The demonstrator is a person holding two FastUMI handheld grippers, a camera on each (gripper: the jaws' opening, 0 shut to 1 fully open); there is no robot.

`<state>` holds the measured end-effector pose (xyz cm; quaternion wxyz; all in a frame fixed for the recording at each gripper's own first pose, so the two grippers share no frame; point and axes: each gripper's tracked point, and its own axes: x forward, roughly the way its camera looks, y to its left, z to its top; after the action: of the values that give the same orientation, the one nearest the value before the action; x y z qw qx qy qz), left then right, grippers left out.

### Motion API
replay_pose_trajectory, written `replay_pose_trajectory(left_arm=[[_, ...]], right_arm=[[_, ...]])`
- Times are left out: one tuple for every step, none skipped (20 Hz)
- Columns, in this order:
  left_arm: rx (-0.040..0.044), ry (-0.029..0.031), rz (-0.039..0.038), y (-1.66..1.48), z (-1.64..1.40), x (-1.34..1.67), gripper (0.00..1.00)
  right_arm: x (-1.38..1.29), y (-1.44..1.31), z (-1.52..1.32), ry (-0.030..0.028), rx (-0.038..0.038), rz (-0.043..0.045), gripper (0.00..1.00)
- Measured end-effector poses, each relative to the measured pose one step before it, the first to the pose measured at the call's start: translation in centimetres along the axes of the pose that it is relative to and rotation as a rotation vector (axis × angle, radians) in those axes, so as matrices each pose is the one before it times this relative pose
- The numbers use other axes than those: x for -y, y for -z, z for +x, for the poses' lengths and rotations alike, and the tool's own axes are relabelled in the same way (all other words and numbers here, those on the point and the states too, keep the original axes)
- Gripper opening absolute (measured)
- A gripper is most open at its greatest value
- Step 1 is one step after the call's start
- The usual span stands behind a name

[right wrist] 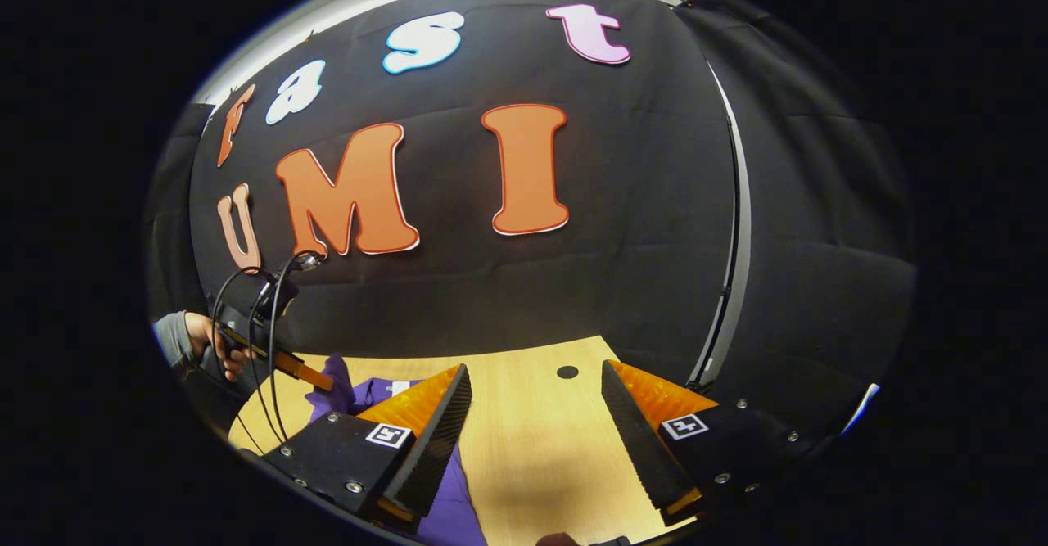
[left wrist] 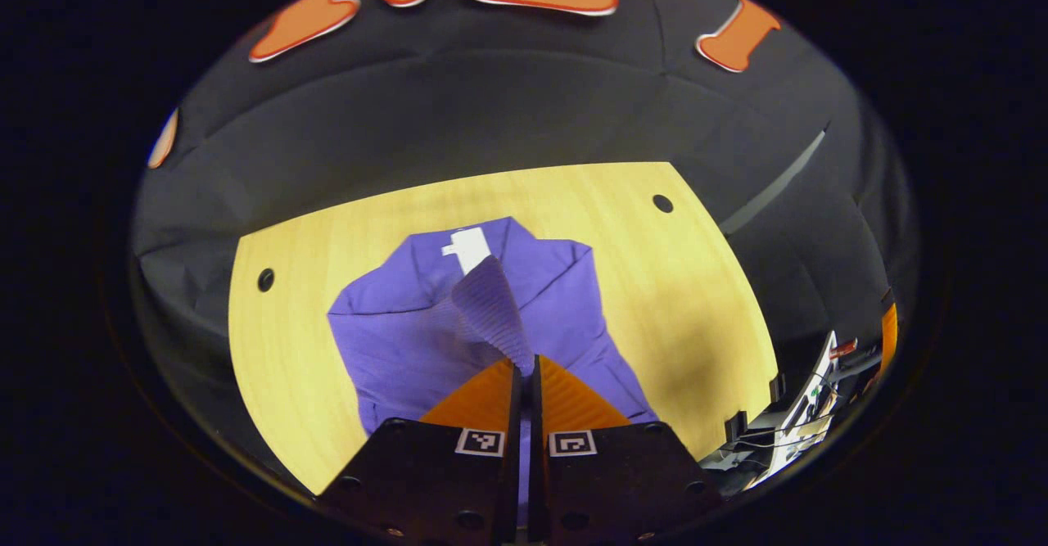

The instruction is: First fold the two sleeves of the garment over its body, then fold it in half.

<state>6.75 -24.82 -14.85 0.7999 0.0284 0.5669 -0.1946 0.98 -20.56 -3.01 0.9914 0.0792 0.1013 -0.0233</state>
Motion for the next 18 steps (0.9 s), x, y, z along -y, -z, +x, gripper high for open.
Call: replay_pose_trajectory(left_arm=[[-0.00588, 0.00472, 0.01244, -0.172, 0.999, 0.923, 0.06], [-0.00728, 0.01796, 0.00341, -0.064, 1.02, 1.18, 0.07], [-0.00018, 0.01495, -0.00164, -0.293, 0.612, 1.045, 0.12], [0.00967, 0.02239, -0.005, -0.301, 0.704, 0.921, 0.16], [0.016, 0.01776, -0.00627, -0.346, 0.28, 0.81, 0.3], [0.02039, 0.0179, 0.00053, -0.219, 0.037, 0.455, 0.44], [0.0224, 0.01525, 0.00203, -0.266, -0.015, 0.547, 0.56], [0.0301, 0.00807, 0.00125, -0.375, -0.482, 0.178, 0.69], [0.04033, 0.00051, 0.00456, -0.508, -0.723, -0.169, 0.76], [0.04671, -0.00872, 0.00735, -0.472, -0.723, -0.348, 0.8], [0.04747, -0.01803, 0.00823, -0.561, -1.006, -0.476, 0.88], [0.04798, -0.02247, 0.00905, -0.581, -1.351, -0.721, 0.91], [0.05008, -0.02445, 0.00598, -0.67, -1.173, -0.658, 0.97], [0.0507, -0.02433, 0.00638, -0.597, -1.301, -0.706, 0.97], [0.05533, -0.02748, 0.00132, -0.725, -1.335, -0.786, 0.97], [0.05579, -0.02394, -0.00201, -0.53, -1.233, -0.779, 0.98], [0.05983, -0.02882, -0.00012, -0.784, -1.389, -0.909, 0.98], [0.05712, -0.032, 0.00225, -0.747, -1.48, -1.024, 0.98]], right_arm=[[0.44, 0.184, -0.076, 0.00334, -0.00361, 0.00104, 0.95], [0.151, 0.239, 0.064, -0.00139, -0.0041, 0.00299, 0.95], [0.215, 0.245, 0.068, 0.00009, -0.00585, 0.00307, 0.95], [-0.04, 0.238, 0.103, -0.00394, -0.00439, 0.00105, 0.95], [0.152, 0.269, 0.082, 0.0023, -0.00614, -0.00285, 0.95], [0.154, 0.294, 0.176, -0.00146, -0.00693, -0.00512, 0.95], [0.115, 0.09, 0.179, 0.0035, -0.00498, -0.00644, 0.95], [-0.02, 0.074, 0.106, -0.00102, -0.00422, -0.00589, 0.95], [-0.184, -0.032, 0.121, -0.00233, -0.0016, -0.00304, 0.95], [-0.29, -0.017, 0.22, -0.00648, -0.00189, -0.00074, 0.95], [-0.479, 0.021, 0.273, -0.01057, -0.00361, 0.00055, 0.95], [-0.462, -0.017, 0.28, -0.01123, -0.00288, -0.00087, 0.95], [-0.516, 0.046, 0.31, -0.01439, -0.00084, -0.00366, 0.95], [-0.505, -0.112, 0.304, -0.00981, 0.00279, -0.00701, 0.95], [-0.563, -0.208, 0.238, -0.01292, 0.00683, -0.0083, 0.95], [-0.618, -0.261, 0.096, -0.00918, 0.01025, -0.01195, 0.95], [-0.596, -0.405, 0.102, -0.01085, 0.0151, -0.01621, 0.95], [-0.631, -0.521, 0.14, -0.00856, 0.02104, -0.01775, 0.95]])
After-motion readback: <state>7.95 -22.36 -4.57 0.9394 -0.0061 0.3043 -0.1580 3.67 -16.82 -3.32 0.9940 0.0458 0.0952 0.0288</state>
